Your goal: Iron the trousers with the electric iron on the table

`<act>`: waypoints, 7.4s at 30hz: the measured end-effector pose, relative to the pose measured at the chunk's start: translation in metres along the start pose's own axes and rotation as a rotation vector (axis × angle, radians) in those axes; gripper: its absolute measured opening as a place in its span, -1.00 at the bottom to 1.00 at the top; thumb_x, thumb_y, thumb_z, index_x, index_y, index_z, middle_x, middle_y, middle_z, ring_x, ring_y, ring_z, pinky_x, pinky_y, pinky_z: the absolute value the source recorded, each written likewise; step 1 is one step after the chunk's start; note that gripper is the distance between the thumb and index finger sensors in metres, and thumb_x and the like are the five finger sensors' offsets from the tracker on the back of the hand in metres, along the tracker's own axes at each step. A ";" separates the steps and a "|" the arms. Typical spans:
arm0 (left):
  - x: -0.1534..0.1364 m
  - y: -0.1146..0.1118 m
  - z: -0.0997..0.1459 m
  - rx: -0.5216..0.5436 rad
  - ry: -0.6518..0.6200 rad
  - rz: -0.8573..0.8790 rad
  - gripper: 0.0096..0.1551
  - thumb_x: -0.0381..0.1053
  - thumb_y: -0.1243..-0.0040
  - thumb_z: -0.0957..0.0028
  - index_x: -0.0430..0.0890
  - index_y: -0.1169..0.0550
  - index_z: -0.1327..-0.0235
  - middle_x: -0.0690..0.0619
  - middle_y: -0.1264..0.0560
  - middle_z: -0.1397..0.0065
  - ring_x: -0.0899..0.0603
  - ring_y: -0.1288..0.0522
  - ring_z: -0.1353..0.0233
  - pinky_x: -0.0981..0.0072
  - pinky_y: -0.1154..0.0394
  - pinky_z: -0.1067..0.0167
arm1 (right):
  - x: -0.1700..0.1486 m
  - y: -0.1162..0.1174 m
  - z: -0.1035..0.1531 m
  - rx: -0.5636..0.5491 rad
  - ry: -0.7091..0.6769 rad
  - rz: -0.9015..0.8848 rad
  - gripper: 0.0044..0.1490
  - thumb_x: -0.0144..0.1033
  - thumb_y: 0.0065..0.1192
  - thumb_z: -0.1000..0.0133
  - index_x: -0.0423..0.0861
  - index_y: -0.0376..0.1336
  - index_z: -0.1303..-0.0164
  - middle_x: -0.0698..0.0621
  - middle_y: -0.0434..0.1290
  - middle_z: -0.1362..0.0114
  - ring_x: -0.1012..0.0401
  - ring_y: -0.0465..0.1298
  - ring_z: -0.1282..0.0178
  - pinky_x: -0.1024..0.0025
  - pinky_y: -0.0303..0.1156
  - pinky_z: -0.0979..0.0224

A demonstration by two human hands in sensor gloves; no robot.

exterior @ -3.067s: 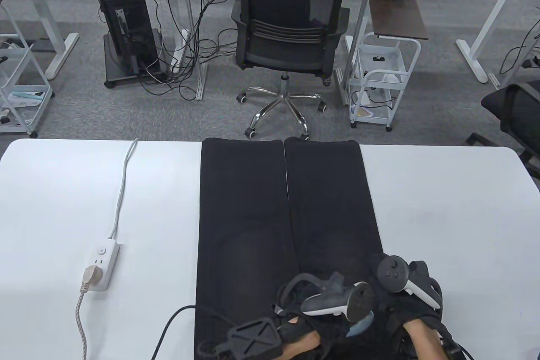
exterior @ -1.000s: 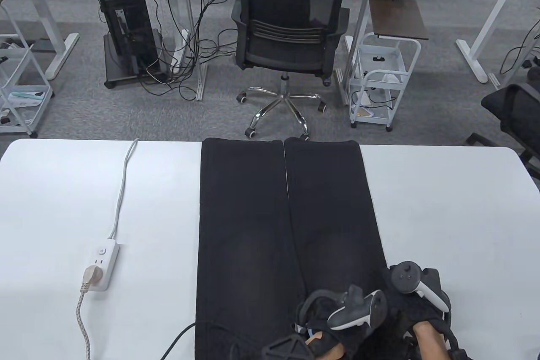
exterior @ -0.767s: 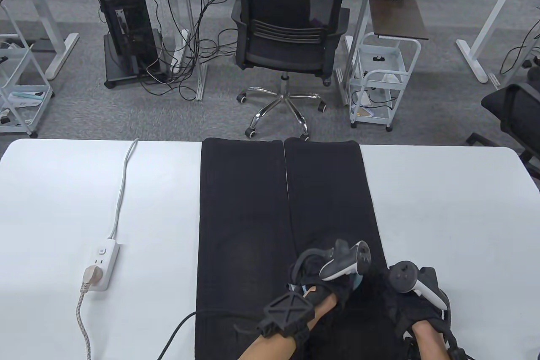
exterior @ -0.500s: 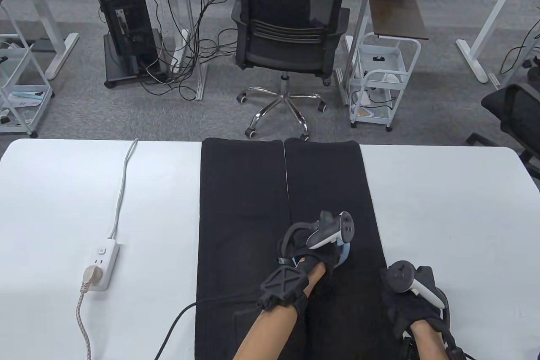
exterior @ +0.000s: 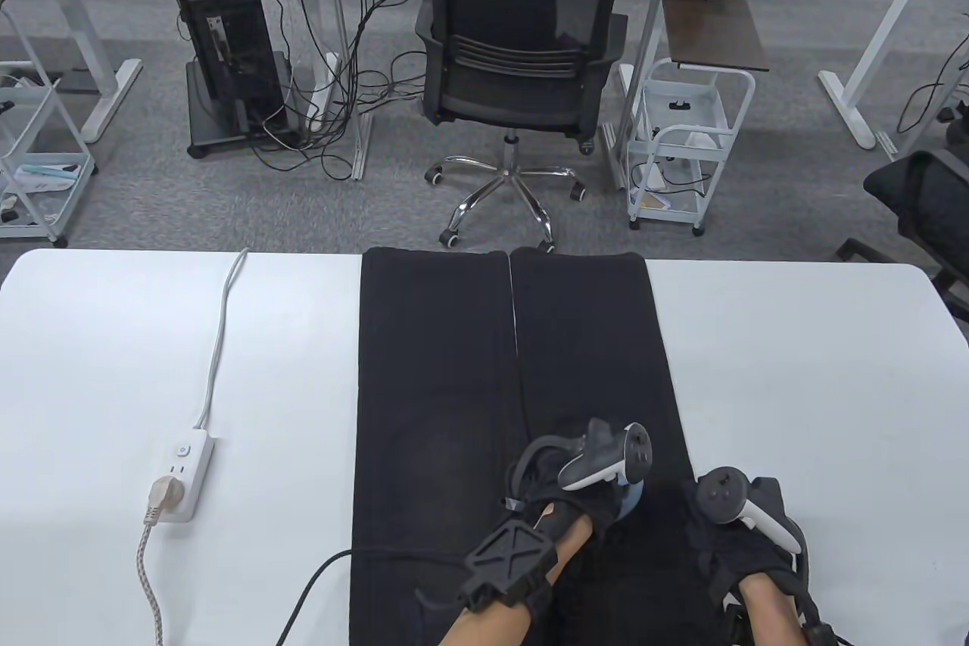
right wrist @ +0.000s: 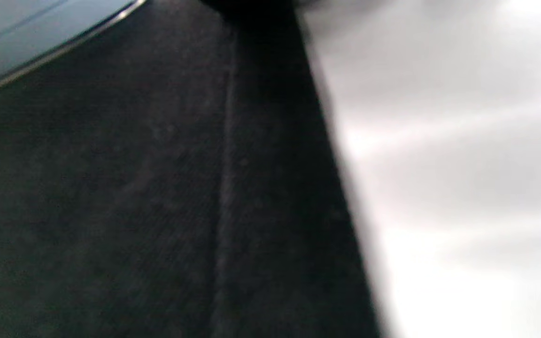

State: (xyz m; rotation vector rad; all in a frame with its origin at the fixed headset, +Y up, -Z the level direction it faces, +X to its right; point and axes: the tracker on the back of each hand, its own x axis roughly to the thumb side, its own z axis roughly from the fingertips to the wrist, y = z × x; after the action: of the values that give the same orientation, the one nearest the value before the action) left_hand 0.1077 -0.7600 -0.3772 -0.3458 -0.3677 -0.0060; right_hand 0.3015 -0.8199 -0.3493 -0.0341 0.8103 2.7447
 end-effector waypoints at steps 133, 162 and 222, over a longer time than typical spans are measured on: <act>-0.153 0.069 0.187 0.534 -0.075 0.548 -0.56 0.17 -0.30 -0.22 -0.20 -0.56 0.02 0.06 -0.67 0.31 0.00 -0.68 0.27 -0.08 -0.60 -0.07 | -0.009 -0.003 0.008 -0.018 0.008 -0.075 -0.20 -0.30 -0.20 -0.31 -0.05 -0.37 -0.67 -0.20 -0.43 -0.71 -0.28 -0.38 -0.63 -0.52 -0.22 -0.42; -0.323 -0.007 0.208 0.755 0.365 0.618 -0.58 0.18 -0.32 -0.19 -0.18 -0.57 0.05 0.10 -0.67 0.33 0.02 -0.69 0.29 -0.03 -0.63 -0.05 | 0.264 0.009 -0.082 -0.041 -0.216 0.206 -0.12 -0.11 -0.21 -0.31 -0.11 -0.45 -0.64 -0.27 -0.45 -0.69 -0.39 -0.26 -0.62 -0.52 -0.13 -0.44; -0.325 -0.012 0.204 0.715 0.191 0.777 -0.58 0.18 -0.32 -0.19 -0.18 -0.57 0.06 0.10 -0.67 0.33 0.02 -0.69 0.29 -0.04 -0.63 -0.05 | 0.250 0.038 -0.085 -0.033 -0.133 0.293 -0.13 0.01 -0.50 -0.24 -0.11 -0.54 -0.60 -0.32 -0.57 -0.63 -0.36 -0.43 -0.57 -0.49 -0.25 -0.40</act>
State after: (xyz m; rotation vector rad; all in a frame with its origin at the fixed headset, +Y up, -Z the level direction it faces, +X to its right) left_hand -0.2683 -0.7216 -0.3098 0.2385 -0.0119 0.8298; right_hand 0.0458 -0.8318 -0.4262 0.2788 0.7887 2.9918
